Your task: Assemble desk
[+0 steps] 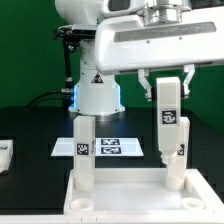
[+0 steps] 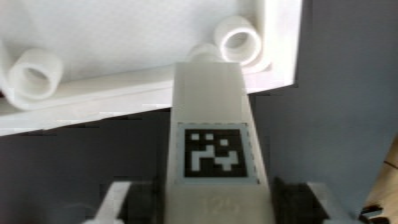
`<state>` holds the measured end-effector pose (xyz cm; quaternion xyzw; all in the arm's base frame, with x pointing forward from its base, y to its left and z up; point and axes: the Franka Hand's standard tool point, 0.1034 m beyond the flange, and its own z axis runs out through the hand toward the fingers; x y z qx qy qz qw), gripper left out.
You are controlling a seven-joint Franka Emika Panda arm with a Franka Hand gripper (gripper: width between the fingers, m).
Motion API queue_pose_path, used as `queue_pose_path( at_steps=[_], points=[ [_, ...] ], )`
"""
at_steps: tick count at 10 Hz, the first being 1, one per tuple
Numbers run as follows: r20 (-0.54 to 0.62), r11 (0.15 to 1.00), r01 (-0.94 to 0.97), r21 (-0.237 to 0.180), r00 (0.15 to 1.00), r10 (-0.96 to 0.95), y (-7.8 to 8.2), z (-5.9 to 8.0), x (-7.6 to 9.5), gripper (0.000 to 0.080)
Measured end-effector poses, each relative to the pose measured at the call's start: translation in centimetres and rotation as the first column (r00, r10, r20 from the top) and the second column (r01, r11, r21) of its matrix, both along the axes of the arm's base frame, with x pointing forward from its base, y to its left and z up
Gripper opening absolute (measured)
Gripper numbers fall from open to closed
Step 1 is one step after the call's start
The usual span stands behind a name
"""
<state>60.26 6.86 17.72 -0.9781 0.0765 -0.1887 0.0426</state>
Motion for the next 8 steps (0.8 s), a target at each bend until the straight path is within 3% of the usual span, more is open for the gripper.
queue_pose_path(
  at_steps=[3,5,7,8],
  points=[
    [0.001,1.000,-0.012,-0.008,1.000,0.012,0.7,-0.3,0.1,0.0284],
    [0.016,0.994,-0.099,-0.046,0.995,0.100,3.6,-0.8,1.9,0.0284],
    [0.033,0.974,-0.206,-0.095,0.977,0.210,3.8,-1.2,3.4,0.0284],
    [0.032,0.975,-0.202,-0.092,0.978,0.206,3.9,-1.2,3.3,0.0284]
  ],
)
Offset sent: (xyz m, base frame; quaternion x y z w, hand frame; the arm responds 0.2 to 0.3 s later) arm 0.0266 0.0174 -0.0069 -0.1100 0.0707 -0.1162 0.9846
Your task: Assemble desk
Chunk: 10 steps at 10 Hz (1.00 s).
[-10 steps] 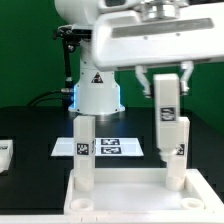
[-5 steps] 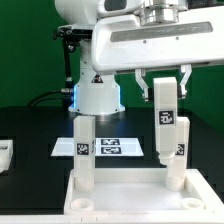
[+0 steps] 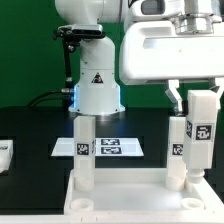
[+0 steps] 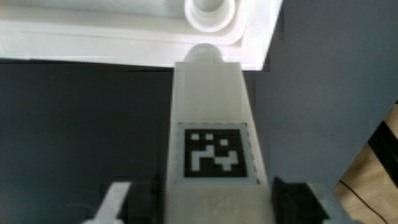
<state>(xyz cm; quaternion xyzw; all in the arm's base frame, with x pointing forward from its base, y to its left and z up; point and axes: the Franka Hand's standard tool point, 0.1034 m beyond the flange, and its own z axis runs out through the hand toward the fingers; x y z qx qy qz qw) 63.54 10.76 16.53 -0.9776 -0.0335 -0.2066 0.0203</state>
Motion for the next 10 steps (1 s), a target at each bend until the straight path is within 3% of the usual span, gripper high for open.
queue_pose_path(
  at_steps=[2,4,7,10],
  points=[
    [-0.001,1.000,-0.001,-0.001,1.000,0.001,0.0,-0.1,0.0,0.0284],
    [0.025,1.000,-0.003,-0.003,1.000,0.003,0.0,-1.4,0.1,0.0284],
    [0.023,1.000,-0.021,-0.020,1.000,0.022,-0.7,-2.1,0.4,0.0284],
    [0.011,0.999,-0.031,-0.019,0.999,0.031,0.0,-3.0,-0.4,0.0284]
  ],
)
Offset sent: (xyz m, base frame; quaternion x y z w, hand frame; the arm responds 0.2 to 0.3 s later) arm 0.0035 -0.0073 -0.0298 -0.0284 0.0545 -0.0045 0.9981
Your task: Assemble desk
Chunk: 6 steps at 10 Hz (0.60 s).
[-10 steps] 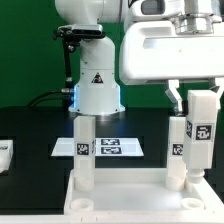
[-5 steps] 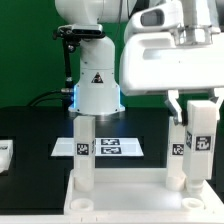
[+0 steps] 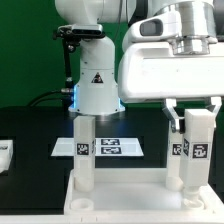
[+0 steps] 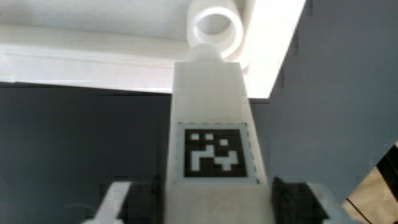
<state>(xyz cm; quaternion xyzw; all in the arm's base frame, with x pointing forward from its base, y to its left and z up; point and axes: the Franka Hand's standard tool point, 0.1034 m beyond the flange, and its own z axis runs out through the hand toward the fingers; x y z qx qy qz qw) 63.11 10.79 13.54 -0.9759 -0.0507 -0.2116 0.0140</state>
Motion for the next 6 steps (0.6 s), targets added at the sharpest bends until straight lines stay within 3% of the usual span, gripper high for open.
queue_pose_path(
  at_steps=[6],
  points=[
    [-0.010,1.000,-0.013,-0.002,1.000,0.013,0.86,-1.16,-0.32,0.0284]
  ],
)
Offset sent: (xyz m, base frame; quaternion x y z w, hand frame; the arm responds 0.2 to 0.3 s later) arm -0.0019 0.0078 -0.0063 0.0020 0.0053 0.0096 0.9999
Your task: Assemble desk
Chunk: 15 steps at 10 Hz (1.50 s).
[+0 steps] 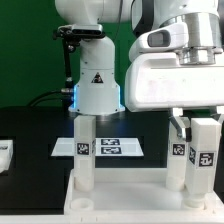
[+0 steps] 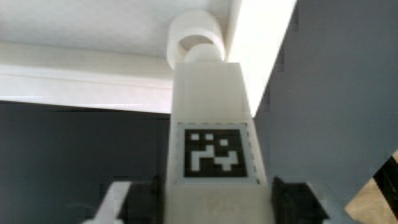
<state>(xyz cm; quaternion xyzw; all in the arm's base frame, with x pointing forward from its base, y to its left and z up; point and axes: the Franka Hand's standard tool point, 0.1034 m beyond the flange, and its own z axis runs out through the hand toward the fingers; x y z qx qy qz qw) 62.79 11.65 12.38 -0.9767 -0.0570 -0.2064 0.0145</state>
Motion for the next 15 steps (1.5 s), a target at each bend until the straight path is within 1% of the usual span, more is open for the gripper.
queue_pose_path(
  at_steps=[5,7,9,11,13,15],
  points=[
    [-0.001,1.000,-0.004,-0.003,1.000,0.004,-0.2,0.0,0.0,0.0284],
    [-0.016,1.000,-0.003,-0.008,1.000,0.003,-0.6,-0.4,-0.2,0.0284],
    [-0.017,1.000,-0.003,-0.008,1.000,0.003,-0.7,-0.4,-0.3,0.0284],
    [-0.018,1.000,-0.004,-0.009,1.000,0.004,-0.6,-0.9,-0.3,0.0284],
    [-0.032,1.000,-0.007,-0.011,0.999,0.007,-0.4,-1.8,-0.6,0.0284],
    [-0.029,1.000,-0.009,-0.012,1.000,0.009,-0.3,-1.8,-0.5,0.0284]
  ],
)
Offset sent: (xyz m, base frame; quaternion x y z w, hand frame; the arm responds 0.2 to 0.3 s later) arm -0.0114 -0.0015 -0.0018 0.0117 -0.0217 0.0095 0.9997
